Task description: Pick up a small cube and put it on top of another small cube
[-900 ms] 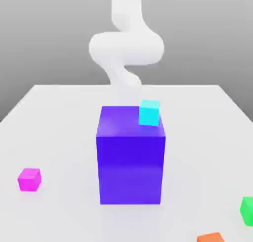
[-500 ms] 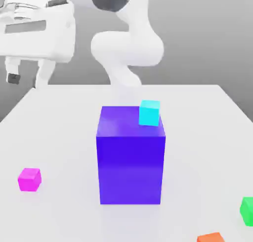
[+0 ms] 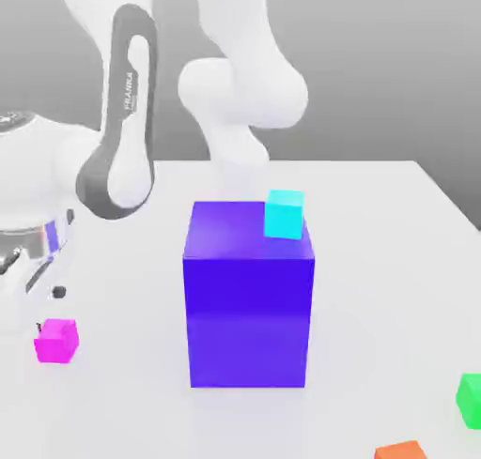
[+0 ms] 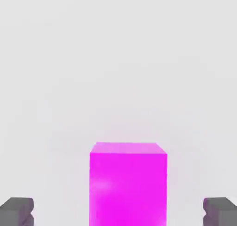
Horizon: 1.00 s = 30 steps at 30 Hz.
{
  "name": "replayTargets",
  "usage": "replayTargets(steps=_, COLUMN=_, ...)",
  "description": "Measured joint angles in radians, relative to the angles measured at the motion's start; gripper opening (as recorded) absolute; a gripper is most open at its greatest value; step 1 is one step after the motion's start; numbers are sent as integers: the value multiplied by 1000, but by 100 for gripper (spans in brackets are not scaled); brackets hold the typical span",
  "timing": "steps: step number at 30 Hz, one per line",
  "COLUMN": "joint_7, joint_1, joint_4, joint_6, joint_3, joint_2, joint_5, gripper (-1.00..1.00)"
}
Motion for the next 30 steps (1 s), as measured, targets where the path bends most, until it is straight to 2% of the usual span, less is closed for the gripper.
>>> replayTargets(steps=1, joint_7=-9, joint_1=-10, joint_4=7, joint_6=28, joint_3=13, joint_2=36, joint_5=12, gripper=0)
replayTargets(steps=2, joint_7=-15, joint_1=-20, joint_4=13, joint_6=53, joint_3=25, joint_2=67, joint_5=20, gripper=-100)
replayTargets(steps=9, joint_7=-13, joint_1=-24, joint_4=14, joint_6=59, joint_3=28, joint_2=72, joint_5=18, gripper=-100)
replayTargets(steps=15, joint_7=33, joint_1=10, joint_4=-20, joint_6=-89, joint_3=-14, joint_2=-111, joint_5=-58, gripper=-100)
replayTargets(steps=30, joint_7=104, joint_1=459, joint_4=195, joint_6=-260, joint_3=371, joint_2=-52, joint_5=-215, gripper=-100)
